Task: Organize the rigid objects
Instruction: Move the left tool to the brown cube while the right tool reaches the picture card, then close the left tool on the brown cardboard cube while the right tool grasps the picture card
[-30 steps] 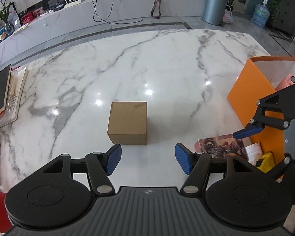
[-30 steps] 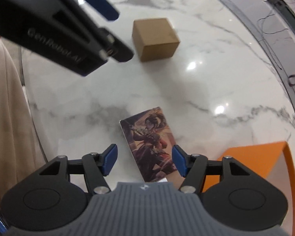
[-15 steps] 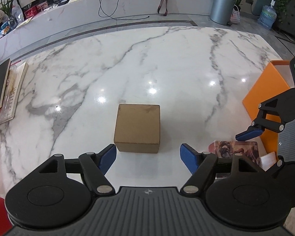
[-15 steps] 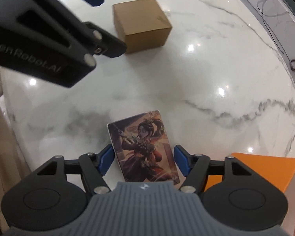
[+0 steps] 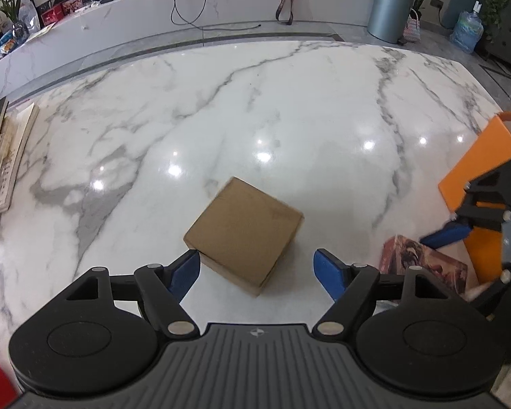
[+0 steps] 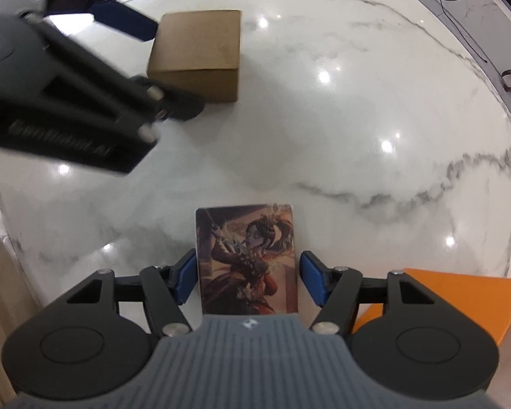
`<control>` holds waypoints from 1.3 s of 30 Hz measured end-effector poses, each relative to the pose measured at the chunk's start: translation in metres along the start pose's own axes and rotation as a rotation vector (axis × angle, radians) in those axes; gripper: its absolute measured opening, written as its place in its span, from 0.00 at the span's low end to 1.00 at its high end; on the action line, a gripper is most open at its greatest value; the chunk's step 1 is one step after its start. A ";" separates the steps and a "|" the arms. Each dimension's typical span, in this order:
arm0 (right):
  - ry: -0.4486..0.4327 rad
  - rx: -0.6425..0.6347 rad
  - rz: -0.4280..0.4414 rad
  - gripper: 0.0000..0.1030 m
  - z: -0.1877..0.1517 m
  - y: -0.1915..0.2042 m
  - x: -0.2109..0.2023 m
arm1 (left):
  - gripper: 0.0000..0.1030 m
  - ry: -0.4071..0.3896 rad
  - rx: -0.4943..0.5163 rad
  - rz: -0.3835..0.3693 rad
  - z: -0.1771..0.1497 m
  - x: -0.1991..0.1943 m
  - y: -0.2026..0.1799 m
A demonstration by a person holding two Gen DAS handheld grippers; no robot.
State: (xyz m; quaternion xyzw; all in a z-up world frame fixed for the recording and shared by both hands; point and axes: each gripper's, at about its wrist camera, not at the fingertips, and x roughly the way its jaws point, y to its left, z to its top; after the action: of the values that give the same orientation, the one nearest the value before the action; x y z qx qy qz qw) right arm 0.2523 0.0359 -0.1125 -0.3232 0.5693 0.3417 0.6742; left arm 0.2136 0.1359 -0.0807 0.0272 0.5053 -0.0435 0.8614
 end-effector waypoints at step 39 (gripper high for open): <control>0.042 0.074 0.022 0.68 -0.014 -0.008 0.000 | 0.43 0.024 0.052 -0.016 -0.004 0.027 0.002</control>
State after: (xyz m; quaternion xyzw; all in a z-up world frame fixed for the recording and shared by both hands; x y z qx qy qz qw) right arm 0.2516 0.0199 -0.1143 -0.2987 0.5992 0.3209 0.6699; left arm 0.2232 0.1366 -0.1062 0.0462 0.5144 -0.0633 0.8540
